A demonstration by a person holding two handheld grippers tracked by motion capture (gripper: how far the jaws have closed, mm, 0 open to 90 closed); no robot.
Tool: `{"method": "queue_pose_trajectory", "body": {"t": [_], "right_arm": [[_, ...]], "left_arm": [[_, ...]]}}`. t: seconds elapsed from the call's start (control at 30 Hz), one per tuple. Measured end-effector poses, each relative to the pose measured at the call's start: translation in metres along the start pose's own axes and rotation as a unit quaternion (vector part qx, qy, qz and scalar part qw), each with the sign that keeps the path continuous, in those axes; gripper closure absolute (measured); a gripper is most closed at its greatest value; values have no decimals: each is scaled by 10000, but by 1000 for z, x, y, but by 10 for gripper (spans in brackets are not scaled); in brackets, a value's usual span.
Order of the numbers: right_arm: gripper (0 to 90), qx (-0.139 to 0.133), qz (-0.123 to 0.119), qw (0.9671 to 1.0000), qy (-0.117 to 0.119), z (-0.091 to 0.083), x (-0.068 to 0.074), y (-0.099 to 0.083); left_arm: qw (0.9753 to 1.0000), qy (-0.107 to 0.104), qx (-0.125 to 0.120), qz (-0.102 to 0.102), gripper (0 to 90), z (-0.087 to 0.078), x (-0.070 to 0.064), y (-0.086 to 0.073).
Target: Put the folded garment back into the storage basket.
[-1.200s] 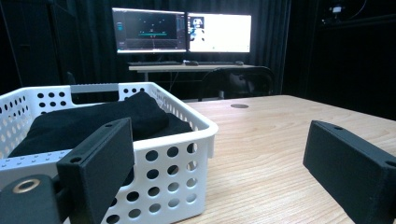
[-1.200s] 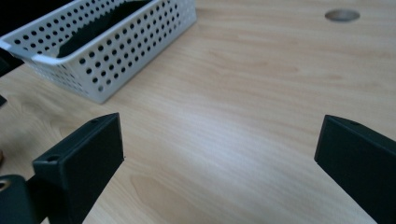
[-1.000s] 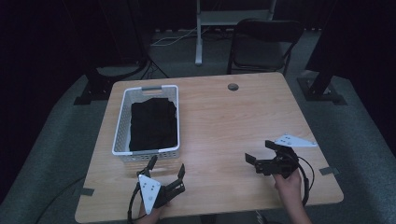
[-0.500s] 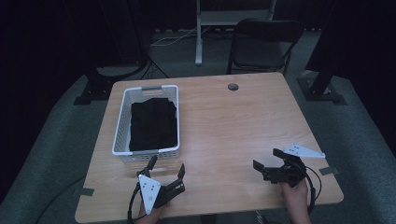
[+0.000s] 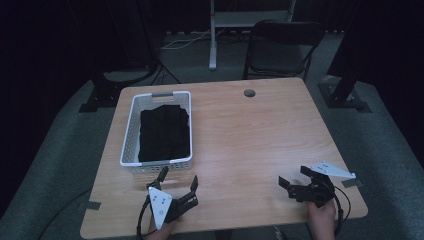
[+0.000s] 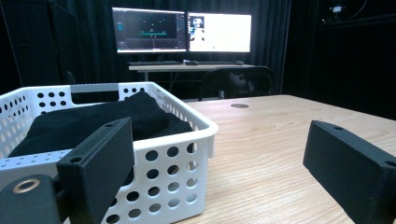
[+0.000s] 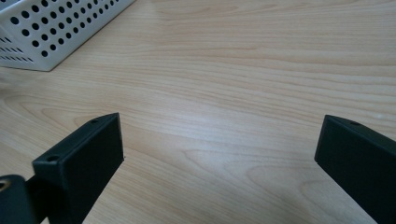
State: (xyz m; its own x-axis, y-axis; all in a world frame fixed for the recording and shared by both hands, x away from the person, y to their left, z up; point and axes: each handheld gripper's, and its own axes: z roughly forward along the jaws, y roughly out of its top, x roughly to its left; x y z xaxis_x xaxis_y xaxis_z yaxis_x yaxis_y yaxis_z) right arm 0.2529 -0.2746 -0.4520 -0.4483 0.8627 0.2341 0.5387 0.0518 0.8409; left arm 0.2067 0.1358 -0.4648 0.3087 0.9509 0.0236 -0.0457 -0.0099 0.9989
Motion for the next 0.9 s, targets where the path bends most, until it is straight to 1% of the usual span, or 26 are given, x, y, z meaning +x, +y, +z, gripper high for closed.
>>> {"method": "queue_pose_trajectory", "body": {"t": [0.07,0.17,0.3,0.37,0.4,0.53,0.6,0.73,0.9], "right_arm": [[13,-9,20,10000,-29,0,-1,-2],[13,-14,-18,10000,-89,1,0,-4],[13,55,-167,9996,-225,5,4,-5],[13,42,-294,9990,-330,5,7,-5],[13,40,-320,9989,-333,5,8,-5],[13,-11,-270,9991,-320,4,7,-5],[13,-19,-273,9990,-364,4,8,-5],[13,1,-285,9989,-363,5,8,-5],[14,1,-220,9992,-339,5,7,-5]], "left_arm": [[10000,-1,-3,0,102,0,0,0],[10000,-1,-8,-1,102,0,0,0],[10000,2,-18,-1,102,0,0,0],[10000,1,-25,-5,102,-1,0,0],[10000,1,-25,-5,102,-1,0,0],[10000,2,-18,-1,102,0,0,0],[10000,3,-19,-4,102,0,0,0],[10000,2,-16,-1,102,0,0,0],[10000,2,-22,-5,102,-1,0,0]]}}
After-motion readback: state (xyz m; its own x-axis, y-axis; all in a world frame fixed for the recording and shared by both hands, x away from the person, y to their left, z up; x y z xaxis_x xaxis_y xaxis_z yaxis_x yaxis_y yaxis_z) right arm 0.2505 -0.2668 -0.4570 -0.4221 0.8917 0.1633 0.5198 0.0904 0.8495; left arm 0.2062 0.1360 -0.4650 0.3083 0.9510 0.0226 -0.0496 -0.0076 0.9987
